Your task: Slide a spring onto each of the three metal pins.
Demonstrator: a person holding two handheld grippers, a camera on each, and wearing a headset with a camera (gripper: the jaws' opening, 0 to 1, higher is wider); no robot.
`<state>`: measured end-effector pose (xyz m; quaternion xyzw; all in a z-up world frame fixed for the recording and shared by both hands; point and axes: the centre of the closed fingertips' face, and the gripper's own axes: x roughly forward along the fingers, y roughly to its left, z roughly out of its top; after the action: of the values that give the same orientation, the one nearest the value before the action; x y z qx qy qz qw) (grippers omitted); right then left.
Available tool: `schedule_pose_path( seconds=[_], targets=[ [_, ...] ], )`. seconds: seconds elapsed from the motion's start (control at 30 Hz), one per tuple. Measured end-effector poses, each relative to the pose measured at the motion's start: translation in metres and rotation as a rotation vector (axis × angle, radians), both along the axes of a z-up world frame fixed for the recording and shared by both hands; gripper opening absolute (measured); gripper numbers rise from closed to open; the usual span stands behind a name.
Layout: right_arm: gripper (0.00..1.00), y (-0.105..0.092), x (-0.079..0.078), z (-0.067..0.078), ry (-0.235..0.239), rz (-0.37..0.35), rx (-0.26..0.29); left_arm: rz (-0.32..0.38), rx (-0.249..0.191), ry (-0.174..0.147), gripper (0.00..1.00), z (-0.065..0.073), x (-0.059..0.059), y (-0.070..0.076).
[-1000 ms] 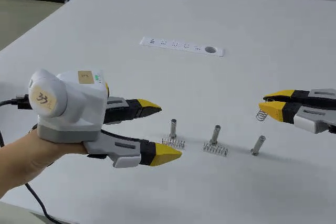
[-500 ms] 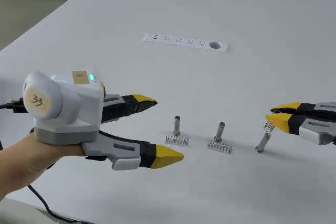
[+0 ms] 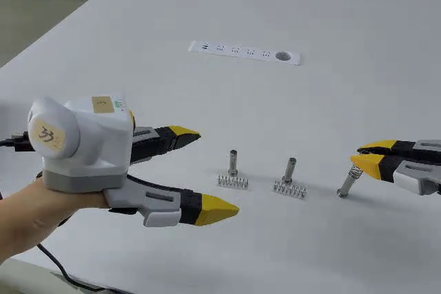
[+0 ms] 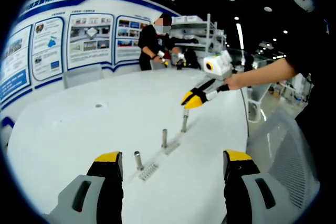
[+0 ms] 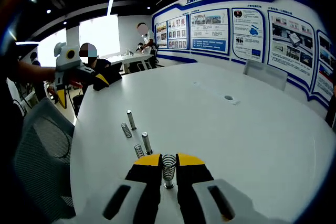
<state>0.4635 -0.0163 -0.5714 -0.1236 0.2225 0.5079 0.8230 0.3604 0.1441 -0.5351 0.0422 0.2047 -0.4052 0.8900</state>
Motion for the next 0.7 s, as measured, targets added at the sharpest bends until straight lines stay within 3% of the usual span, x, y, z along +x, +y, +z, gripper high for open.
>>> schedule_pose_path(
  seconds=[0.33,0.7],
  targets=[
    [0.11,0.007,0.000,-0.014,0.005,-0.023,0.016,-0.004,0.004,0.007,0.80,0.001,-0.002,0.001],
    [0.11,0.008,-0.001,-0.039,0.017,-0.029,-0.034,-0.008,0.005,0.008,0.78,0.002,0.001,-0.004]
  ],
)
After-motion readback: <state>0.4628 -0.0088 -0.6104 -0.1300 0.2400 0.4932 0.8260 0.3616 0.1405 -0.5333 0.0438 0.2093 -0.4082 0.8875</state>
